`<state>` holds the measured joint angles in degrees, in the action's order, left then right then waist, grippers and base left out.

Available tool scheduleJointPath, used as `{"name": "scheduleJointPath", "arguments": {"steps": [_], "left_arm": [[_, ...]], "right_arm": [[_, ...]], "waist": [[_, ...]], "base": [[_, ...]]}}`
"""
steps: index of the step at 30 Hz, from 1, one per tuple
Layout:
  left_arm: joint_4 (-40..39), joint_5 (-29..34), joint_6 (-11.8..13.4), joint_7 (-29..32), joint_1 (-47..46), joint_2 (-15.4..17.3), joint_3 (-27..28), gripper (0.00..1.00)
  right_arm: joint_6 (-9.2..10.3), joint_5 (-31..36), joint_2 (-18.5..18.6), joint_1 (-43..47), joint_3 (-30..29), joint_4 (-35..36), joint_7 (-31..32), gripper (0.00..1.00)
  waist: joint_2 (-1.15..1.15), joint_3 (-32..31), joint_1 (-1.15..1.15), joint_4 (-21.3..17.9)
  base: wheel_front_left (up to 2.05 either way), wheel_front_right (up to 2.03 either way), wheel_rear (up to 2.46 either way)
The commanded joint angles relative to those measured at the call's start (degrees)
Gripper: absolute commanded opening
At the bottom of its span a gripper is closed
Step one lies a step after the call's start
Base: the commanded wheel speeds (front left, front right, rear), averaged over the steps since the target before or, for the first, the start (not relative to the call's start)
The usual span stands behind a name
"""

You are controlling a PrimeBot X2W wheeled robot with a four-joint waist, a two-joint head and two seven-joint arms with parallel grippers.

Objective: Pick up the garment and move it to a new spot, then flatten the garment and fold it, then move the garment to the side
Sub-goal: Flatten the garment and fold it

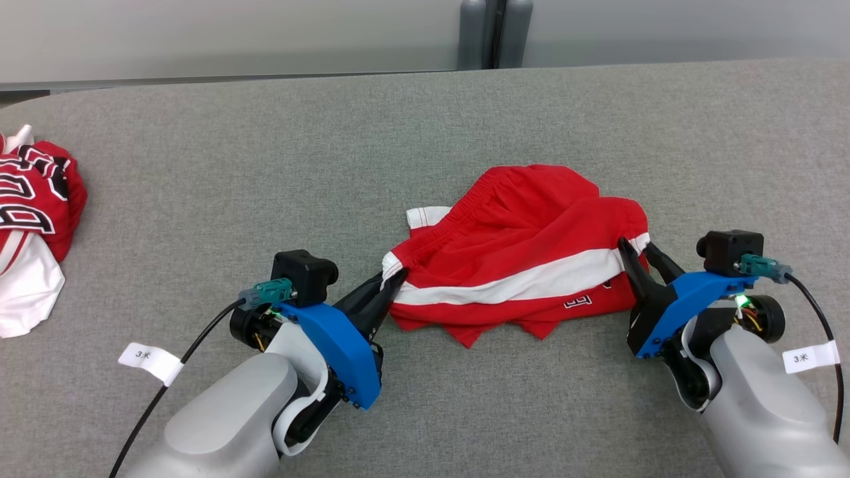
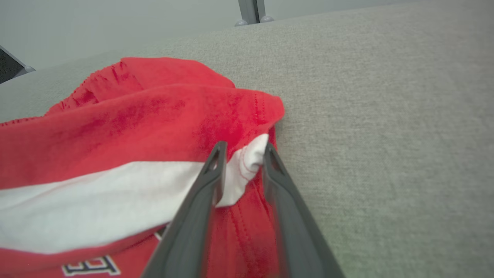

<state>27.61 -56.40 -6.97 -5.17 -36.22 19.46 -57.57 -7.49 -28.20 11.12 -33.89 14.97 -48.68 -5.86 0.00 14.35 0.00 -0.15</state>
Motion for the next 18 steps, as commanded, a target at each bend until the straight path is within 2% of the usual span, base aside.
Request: {"name": "scheduleJointPath", "arguments": {"steps": [1, 3, 5, 6, 7, 13, 18], "left_arm": [[-0.2, -0.2, 0.4, -0.4, 0.5, 0.3, 0.3, 0.00], [-0.3, -0.3, 0.5, -0.4, 0.4, 0.3, 0.4, 0.00], [-0.3, -0.4, 0.5, -0.4, 0.4, 0.4, 0.5, 0.00], [-0.3, -0.5, 0.5, -0.5, 0.3, 0.4, 0.5, 0.00], [-0.3, -0.6, 0.6, -0.6, 0.4, 0.4, 0.6, 0.00], [-0.6, -1.2, 0.9, -2.3, 0.8, 0.2, 1.6, 0.00], [-1.7, -3.3, 1.3, -5.8, 1.4, -0.1, 4.8, 0.00]], "right_arm": [[0.00, -0.5, 0.2, -0.8, 0.3, 0.1, -0.3, 0.45], [0.00, -0.7, 0.3, -1.4, 0.9, -0.2, -0.3, 0.40], [0.00, -0.9, 0.4, -2.0, 1.6, -1.0, 0.1, 0.28], [0.00, -1.0, 0.4, -2.3, 1.8, -1.4, 0.3, 0.19], [0.00, -1.0, 0.4, -2.7, 2.0, -1.9, 0.6, 0.02], [0.00, -1.5, 0.8, -4.4, 2.3, -3.5, -1.9, 0.00], [0.00, -3.2, 1.7, -4.6, 2.6, -0.6, -4.9, 0.00]], "waist": [[0.00, 0.0, 0.00, 0.0], [0.00, 0.1, 0.00, 0.0], [0.00, 0.2, 0.00, 0.0], [0.00, 0.2, 0.00, 0.1], [0.00, 0.2, 0.00, 0.1], [0.00, 0.0, 0.00, 0.4], [0.00, -1.4, 0.00, 0.2]], "base": [[0.00, 0.00, 0.00], [0.00, 0.00, 0.00], [0.00, 0.00, 0.00], [0.00, 0.00, 0.00], [0.00, 0.00, 0.00], [0.00, 0.00, 0.00], [0.00, 0.00, 0.00]]}}
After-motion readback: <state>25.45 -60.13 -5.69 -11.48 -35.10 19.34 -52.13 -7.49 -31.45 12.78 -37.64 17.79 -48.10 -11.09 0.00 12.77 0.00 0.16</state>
